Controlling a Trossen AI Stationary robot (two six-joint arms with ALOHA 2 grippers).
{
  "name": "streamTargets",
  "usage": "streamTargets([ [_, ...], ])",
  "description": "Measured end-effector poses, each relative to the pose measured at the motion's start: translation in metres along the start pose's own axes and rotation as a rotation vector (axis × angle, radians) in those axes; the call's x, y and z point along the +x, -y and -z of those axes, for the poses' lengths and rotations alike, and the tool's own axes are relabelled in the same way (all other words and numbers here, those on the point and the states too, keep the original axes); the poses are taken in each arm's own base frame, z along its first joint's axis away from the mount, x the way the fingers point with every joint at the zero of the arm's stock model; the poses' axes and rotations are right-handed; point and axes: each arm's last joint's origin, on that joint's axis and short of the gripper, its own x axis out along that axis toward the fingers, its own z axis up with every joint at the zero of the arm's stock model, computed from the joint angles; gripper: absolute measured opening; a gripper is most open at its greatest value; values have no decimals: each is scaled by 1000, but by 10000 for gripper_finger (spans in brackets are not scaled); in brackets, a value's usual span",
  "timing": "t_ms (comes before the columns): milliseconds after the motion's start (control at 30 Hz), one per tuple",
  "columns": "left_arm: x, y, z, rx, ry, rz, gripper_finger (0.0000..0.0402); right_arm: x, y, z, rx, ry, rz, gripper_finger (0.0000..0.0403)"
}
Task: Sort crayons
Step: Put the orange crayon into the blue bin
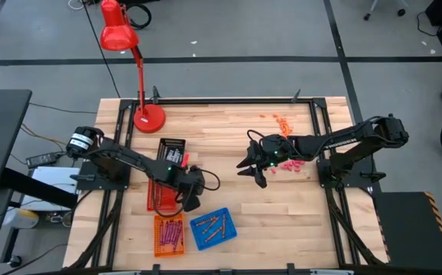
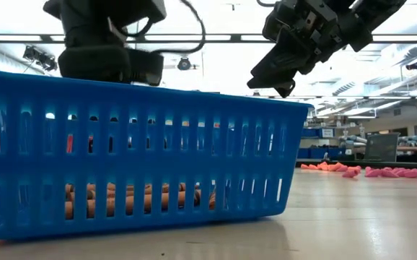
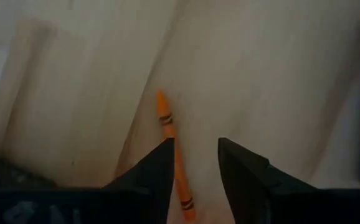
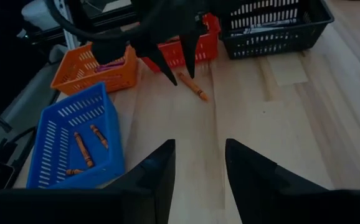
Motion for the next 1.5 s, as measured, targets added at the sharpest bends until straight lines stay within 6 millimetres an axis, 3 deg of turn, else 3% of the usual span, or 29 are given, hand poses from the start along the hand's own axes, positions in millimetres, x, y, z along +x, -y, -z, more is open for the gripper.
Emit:
streamTargets([
  [233,10,-8,14,-65,-57,-23,168,0,0,0,-5,2,6,144],
  [767,29,-10,22,-51,-81,-75,168,0,0,0,-1,2,5,144],
  [933,33,-10,22,-55,-86,-81,139,0,0,0,0,2,5,144],
  [1300,33,-9,22,-64,-89,-63,24,0,0,0,0,2,6,144],
  [1500,34,-10,22,-86,-93,-63,17,0,0,0,0,3,9,144],
])
